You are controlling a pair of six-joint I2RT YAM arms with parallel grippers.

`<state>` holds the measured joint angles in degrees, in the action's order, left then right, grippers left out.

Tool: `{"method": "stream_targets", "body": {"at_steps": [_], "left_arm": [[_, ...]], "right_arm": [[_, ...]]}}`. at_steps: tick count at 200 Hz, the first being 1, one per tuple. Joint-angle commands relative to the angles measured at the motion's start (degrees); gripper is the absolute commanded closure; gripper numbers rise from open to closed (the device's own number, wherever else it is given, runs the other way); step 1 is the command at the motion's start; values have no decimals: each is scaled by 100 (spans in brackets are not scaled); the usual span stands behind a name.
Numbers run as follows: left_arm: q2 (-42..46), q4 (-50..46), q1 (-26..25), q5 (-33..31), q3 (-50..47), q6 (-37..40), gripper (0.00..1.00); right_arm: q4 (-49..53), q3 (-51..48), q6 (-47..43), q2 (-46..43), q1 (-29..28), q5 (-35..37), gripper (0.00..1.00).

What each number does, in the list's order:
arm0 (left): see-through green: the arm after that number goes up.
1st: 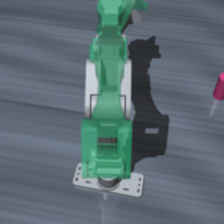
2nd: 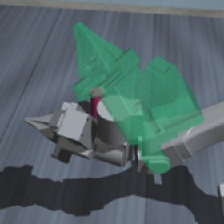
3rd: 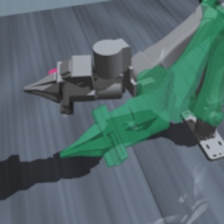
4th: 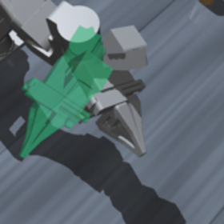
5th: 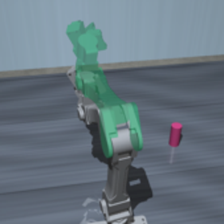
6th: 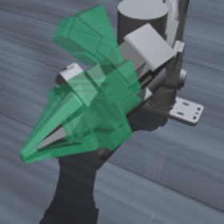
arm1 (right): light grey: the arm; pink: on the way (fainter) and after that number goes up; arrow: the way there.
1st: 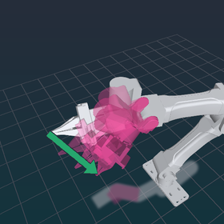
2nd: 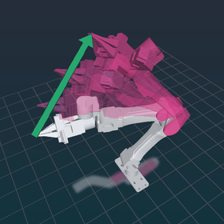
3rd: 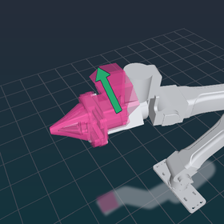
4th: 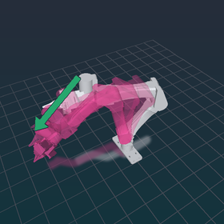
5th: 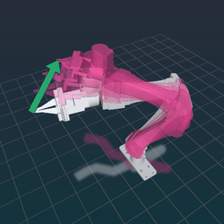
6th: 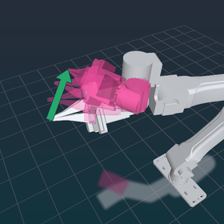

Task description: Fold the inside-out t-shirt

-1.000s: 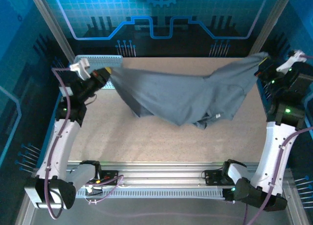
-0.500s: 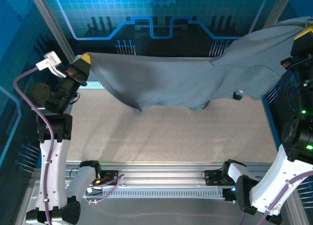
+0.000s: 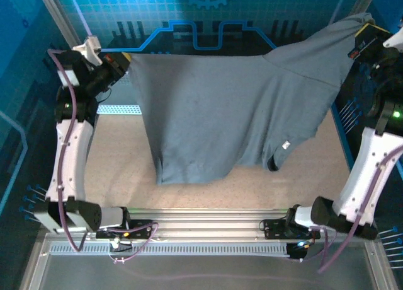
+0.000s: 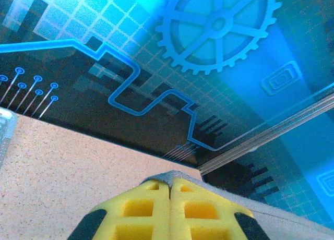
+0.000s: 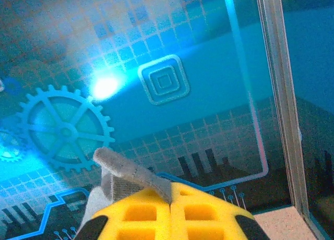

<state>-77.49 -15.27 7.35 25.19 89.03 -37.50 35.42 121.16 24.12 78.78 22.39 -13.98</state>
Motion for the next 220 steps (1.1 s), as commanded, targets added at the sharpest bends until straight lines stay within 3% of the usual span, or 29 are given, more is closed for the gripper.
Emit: {"method": "stream_targets", "body": {"at_steps": [1, 76, 173, 220], "left_arm": [[-367, -409, 69, 215, 632, 122, 100], [-1022, -513, 163, 312, 2518, 22, 100], [1254, 355, 172, -225, 1389, 451, 100], [1309, 89, 166, -269, 1451, 622, 100]], "right_arm": [[-75, 780, -125, 270, -50, 72, 100], [131, 2724, -270, 1013, 8, -278, 100], [-484, 2044, -900, -723, 135, 607, 100], [-465, 2583, -894, -569, 134, 544, 100]]}}
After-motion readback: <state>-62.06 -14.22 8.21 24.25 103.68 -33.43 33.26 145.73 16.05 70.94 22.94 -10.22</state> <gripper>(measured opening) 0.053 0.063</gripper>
